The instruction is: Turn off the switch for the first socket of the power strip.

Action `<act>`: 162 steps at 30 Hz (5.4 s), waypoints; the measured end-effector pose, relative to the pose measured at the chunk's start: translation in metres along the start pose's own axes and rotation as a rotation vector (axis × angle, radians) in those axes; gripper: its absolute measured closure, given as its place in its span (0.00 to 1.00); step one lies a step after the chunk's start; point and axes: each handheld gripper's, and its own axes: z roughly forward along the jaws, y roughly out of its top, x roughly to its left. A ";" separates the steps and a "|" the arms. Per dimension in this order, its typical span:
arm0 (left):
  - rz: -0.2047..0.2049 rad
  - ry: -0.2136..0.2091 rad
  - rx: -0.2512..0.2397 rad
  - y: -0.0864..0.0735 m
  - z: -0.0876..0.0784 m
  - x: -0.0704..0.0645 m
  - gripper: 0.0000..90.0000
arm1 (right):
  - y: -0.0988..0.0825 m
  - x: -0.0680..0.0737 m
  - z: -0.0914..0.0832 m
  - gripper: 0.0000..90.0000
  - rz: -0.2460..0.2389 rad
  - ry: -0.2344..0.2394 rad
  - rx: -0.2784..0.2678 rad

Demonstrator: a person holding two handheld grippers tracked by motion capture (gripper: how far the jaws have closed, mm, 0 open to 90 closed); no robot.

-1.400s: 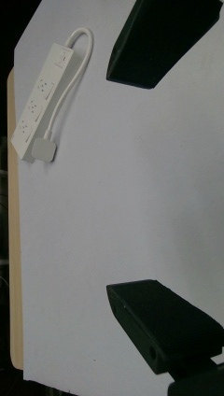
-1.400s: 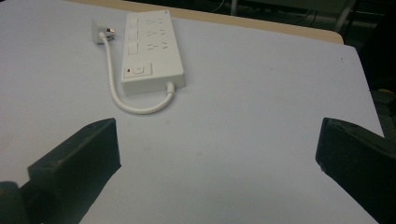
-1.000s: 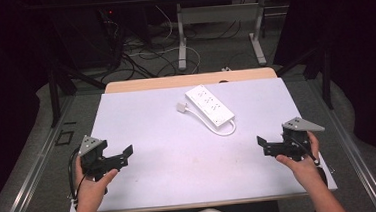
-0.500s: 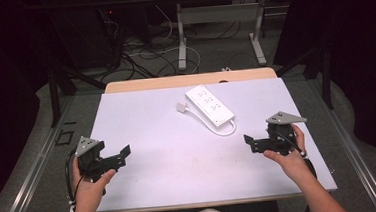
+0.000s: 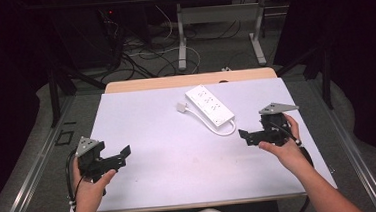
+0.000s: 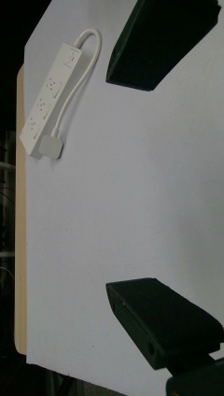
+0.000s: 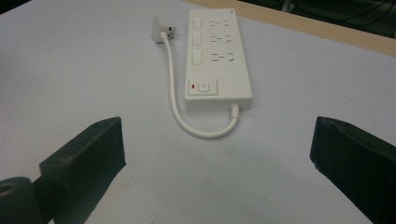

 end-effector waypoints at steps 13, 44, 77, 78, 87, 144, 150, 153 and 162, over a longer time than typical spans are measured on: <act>-0.006 0.000 0.012 -0.001 0.001 0.002 0.03 | 0.024 -0.001 0.008 0.12 -0.020 0.012 0.044; -0.011 0.003 0.024 -0.003 0.004 0.003 0.04 | 0.074 -0.004 0.043 0.24 -0.071 0.051 0.160; -0.015 0.013 0.029 -0.005 0.005 0.008 0.05 | 0.100 0.004 0.083 0.48 -0.194 0.071 0.205; -0.015 0.013 0.029 -0.005 0.005 0.008 0.05 | 0.101 0.004 0.085 0.48 -0.194 0.068 0.206; -0.015 0.014 0.029 -0.005 0.006 0.008 0.05 | 0.106 0.004 0.104 0.50 -0.218 0.074 0.222; -0.010 0.012 0.042 -0.006 0.007 0.010 0.05 | 0.103 -0.005 0.188 0.84 -0.024 -0.001 0.181; -0.010 0.010 0.039 -0.006 0.007 0.010 0.05 | 0.101 -0.006 0.193 0.91 -0.019 -0.015 0.188; -0.011 0.011 0.041 -0.006 0.007 0.010 0.05 | 0.099 -0.006 0.197 0.96 -0.012 -0.010 0.197; -0.015 0.012 0.040 -0.006 0.008 0.010 0.05 | 0.092 -0.004 0.207 1.00 -0.022 -0.007 0.244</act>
